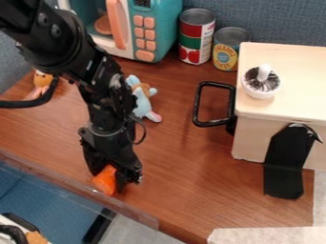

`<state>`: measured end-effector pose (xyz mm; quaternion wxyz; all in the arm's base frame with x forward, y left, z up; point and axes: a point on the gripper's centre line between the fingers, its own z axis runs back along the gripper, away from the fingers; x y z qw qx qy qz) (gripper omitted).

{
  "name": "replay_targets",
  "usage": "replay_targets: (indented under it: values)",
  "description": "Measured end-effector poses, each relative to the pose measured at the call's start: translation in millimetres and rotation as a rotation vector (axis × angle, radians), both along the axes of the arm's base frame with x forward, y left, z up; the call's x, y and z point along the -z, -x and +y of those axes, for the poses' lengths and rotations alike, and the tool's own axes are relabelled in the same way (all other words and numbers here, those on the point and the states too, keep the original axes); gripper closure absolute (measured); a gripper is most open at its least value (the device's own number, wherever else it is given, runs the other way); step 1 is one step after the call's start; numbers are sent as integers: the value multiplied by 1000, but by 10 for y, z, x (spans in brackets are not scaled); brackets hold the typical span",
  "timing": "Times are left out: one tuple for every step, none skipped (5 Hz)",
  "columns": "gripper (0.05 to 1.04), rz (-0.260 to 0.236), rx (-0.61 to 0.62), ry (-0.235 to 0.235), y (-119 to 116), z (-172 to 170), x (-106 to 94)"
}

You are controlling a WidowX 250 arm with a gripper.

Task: Move the orange object to the lower middle of the table

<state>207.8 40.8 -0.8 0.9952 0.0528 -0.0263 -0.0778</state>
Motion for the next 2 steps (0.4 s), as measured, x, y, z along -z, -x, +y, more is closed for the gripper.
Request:
replay_targets:
  values:
    - [70, 3, -7, 15, 28, 2, -74]
    - [75, -44, -20, 65, 56, 61, -382]
